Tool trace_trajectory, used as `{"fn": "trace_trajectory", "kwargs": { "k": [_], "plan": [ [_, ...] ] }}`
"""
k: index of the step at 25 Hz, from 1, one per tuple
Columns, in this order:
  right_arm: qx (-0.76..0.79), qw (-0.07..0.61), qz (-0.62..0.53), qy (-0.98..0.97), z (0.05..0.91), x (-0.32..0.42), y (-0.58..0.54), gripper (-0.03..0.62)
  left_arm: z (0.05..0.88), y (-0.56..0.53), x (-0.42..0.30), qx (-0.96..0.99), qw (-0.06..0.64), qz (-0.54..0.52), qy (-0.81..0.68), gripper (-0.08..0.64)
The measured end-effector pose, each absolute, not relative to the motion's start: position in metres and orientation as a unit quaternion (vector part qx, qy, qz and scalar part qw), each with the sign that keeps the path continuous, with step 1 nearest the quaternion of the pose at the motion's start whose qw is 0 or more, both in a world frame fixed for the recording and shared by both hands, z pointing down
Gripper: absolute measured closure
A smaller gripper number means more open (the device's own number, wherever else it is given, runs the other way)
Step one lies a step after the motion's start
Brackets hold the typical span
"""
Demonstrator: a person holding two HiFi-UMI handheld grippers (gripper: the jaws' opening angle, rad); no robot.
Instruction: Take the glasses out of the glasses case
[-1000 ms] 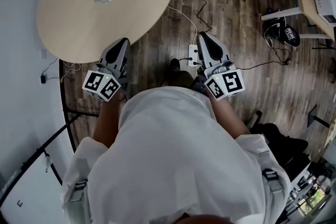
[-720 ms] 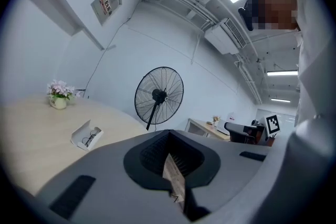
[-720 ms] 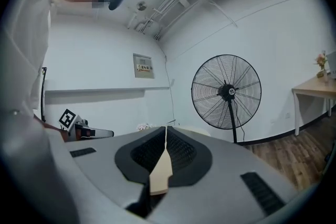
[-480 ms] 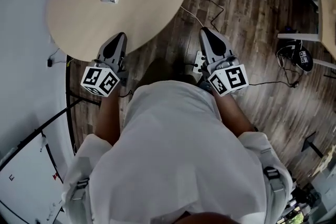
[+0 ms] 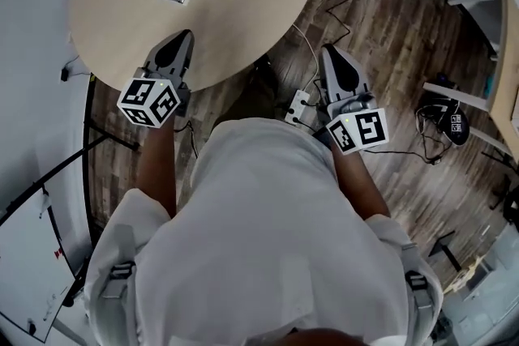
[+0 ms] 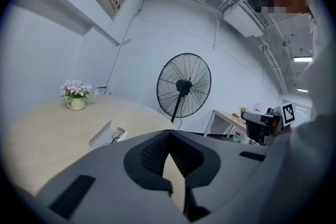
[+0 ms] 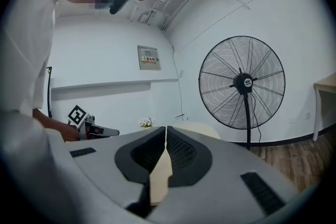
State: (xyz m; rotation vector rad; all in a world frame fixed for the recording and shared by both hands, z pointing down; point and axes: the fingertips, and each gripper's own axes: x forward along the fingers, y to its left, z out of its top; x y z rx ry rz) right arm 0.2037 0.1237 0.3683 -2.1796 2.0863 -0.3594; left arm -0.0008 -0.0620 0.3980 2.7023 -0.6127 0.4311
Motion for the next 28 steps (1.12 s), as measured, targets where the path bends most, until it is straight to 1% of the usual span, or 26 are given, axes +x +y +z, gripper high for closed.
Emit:
{"fn": "trace_trajectory", "kwargs": {
  "k": [5, 10, 14, 16, 19, 21, 24, 28],
  "plan": [
    [-0.674, 0.001, -0.115, 0.730, 0.375, 0.217, 0.068, 0.566, 0.421, -0.122, 0.012, 0.932, 0.175, 0.176, -0.263, 0.551],
    [-0.627, -0.022, -0.124, 0.769, 0.380, 0.225, -0.002, 0.566, 0.441, -0.176, 0.025, 0.918, 0.183, 0.208, -0.284, 0.551],
    [-0.591, -0.041, -0.120, 0.797, 0.385, 0.224, -0.063, 0.566, 0.462, -0.218, 0.029, 0.910, 0.172, 0.244, -0.289, 0.541],
    [-0.576, -0.044, -0.123, 0.807, 0.389, 0.223, -0.092, 0.566, 0.477, -0.236, 0.029, 0.905, 0.172, 0.265, -0.286, 0.515],
    [-0.561, -0.043, -0.127, 0.817, 0.398, 0.221, -0.129, 0.566, 0.500, -0.256, 0.031, 0.897, 0.174, 0.297, -0.276, 0.505],
    [-0.551, -0.042, -0.130, 0.824, 0.404, 0.218, -0.146, 0.566, 0.514, -0.263, 0.033, 0.892, 0.169, 0.325, -0.266, 0.489],
    [-0.532, -0.043, -0.134, 0.835, 0.414, 0.211, -0.168, 0.566, 0.536, -0.269, 0.034, 0.882, 0.157, 0.369, -0.248, 0.486],
    [-0.507, -0.044, -0.145, 0.849, 0.432, 0.211, -0.194, 0.566, 0.564, -0.278, 0.038, 0.869, 0.163, 0.408, -0.227, 0.465]
  ]
}}
